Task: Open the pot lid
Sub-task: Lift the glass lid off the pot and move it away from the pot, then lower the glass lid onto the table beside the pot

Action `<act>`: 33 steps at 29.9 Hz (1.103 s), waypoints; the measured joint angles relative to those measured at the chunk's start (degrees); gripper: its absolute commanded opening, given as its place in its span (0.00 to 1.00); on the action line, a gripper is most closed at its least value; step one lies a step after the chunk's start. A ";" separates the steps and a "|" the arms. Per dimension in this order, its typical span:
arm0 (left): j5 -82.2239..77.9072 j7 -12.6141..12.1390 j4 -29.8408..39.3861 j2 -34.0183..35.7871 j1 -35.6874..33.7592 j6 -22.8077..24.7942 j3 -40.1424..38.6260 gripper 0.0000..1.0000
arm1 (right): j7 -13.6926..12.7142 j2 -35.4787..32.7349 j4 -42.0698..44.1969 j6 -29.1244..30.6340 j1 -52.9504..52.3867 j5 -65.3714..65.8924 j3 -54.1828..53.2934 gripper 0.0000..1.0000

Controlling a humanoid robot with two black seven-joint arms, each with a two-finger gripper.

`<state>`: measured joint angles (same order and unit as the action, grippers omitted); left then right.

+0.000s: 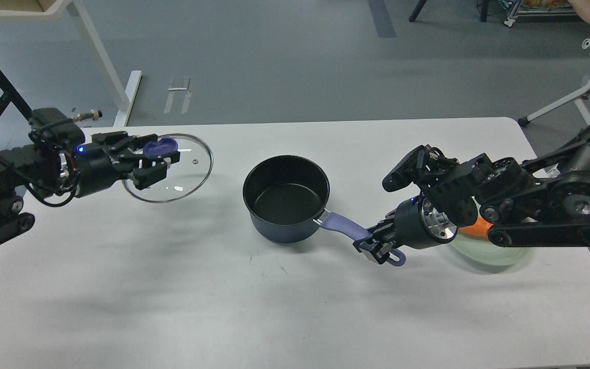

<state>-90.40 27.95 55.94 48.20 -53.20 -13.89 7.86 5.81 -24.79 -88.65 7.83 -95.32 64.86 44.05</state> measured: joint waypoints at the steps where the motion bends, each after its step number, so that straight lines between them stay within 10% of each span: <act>1: -0.06 0.04 -1.39 -0.02 1.44 -0.73 0.00 0.41 | 0.00 0.01 0.02 0.00 0.02 0.00 0.00 0.23; 33: 0.76 0.05 -13.56 -5.96 6.88 -4.90 2.78 0.44 | -0.02 -0.21 0.18 0.00 0.51 -0.02 0.08 0.23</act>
<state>-89.64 28.00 42.38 42.24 -46.32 -18.79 10.64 5.79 -24.99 -88.47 7.82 -94.81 64.85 44.13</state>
